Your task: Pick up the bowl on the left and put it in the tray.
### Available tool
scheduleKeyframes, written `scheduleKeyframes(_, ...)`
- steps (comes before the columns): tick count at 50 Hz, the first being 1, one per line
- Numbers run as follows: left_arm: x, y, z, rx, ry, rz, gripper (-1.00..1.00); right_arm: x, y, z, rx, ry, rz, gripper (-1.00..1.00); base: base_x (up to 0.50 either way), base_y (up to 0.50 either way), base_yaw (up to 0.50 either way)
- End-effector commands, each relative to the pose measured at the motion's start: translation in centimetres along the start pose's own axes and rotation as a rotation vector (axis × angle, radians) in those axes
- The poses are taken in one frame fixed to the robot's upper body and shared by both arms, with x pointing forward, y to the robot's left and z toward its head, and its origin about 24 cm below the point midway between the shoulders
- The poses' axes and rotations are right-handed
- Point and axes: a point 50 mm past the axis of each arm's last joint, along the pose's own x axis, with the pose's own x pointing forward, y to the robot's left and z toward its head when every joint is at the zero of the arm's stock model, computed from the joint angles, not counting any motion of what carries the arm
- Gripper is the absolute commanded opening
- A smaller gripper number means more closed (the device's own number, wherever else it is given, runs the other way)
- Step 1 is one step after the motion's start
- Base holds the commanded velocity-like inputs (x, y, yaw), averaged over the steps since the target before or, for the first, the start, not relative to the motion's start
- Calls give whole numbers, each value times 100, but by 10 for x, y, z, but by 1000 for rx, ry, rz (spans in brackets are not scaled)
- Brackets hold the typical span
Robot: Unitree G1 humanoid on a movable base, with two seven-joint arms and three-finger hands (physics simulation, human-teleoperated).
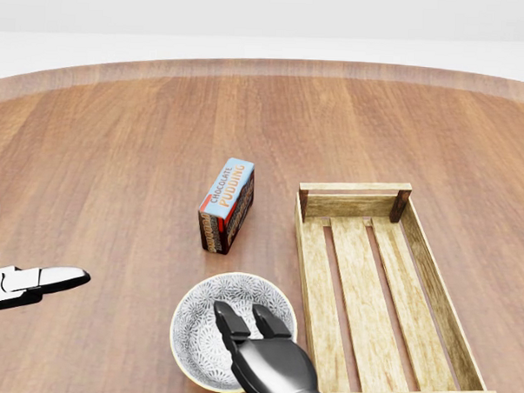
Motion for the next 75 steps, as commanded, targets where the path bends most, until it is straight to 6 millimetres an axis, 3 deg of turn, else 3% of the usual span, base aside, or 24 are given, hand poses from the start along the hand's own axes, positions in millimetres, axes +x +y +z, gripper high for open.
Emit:
scheduleKeyframes(1, 0, 0, -1, 1, 2, 1, 100, 2, -3, -4, -13, 15, 21, 100, 0, 0, 0)
scheduleKeyframes(32, 1, 0, -1, -1, 4, 1, 100, 20, -11, -16, -40, 72, 61, 100, 0, 0, 0)
scheduleKeyframes(57, 1, 1, 1, -3, -6, 2, 100, 33, -14, -9, -90, 67, 89, 100, 0, 0, 0)
scheduleKeyframes(75, 1, 2, 2, -5, -8, 5, 100, 38, -4, -3, -96, 60, 113, 100, 0, 0, 0)
